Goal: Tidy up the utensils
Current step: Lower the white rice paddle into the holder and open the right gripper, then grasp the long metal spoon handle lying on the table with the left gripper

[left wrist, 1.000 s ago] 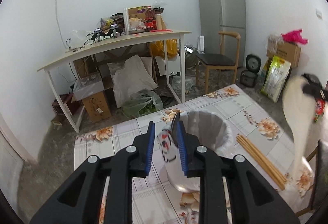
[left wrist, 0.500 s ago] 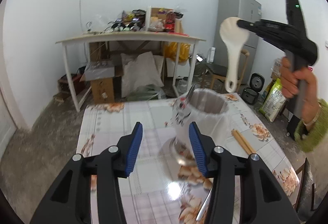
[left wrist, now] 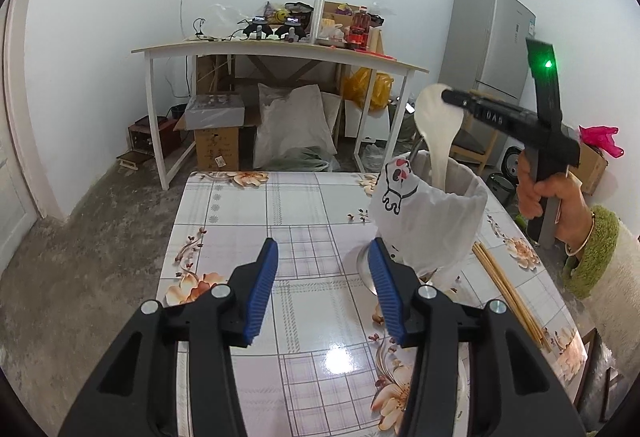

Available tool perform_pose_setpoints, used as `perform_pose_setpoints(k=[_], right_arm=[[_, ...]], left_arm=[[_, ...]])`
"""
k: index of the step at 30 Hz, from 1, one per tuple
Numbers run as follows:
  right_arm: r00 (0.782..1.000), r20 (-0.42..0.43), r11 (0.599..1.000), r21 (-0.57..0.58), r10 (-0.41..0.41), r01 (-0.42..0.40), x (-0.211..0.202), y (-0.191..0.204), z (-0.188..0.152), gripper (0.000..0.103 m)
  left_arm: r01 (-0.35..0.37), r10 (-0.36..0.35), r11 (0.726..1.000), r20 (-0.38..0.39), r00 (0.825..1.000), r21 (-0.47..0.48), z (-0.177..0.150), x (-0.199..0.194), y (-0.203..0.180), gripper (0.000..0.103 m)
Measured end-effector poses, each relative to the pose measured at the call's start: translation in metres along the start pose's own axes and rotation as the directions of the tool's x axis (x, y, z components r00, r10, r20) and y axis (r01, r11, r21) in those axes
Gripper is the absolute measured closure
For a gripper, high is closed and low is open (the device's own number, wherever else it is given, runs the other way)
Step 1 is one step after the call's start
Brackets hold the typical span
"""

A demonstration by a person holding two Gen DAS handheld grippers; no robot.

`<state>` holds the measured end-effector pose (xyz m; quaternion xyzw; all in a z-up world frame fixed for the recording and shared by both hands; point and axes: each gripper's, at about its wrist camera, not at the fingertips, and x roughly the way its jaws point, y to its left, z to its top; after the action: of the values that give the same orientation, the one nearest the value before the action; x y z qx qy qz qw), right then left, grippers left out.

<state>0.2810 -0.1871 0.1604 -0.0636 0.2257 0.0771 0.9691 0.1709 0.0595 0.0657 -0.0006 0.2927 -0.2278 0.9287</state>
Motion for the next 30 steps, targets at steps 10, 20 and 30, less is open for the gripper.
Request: perform_pose_setpoints(k=[10, 20, 30], right_arm=[[0.992, -0.080, 0.993, 0.065, 0.102, -0.097, -0.001, -0.013, -0.005, 0.069], [0.978, -0.046, 0.953, 0.239, 0.204, -0.188, -0.009, -0.036, 0.005, 0.063], [0.982, -0.079, 0.924, 0.360, 0.172, -0.133, -0.034, -0.056, -0.017, 0.055]], left_arm=[[0.023, -0.023, 1.000, -0.010, 1.000, 0.000, 0.000, 0.004, -0.003, 0.056], [0.028, -0.028, 1.000, -0.008, 1.000, 0.007, 0.000, 0.003, -0.007, 0.054], [0.048, -0.048, 0.999, -0.027, 0.998, 0.002, -0.007, 0.008, -0.012, 0.052]])
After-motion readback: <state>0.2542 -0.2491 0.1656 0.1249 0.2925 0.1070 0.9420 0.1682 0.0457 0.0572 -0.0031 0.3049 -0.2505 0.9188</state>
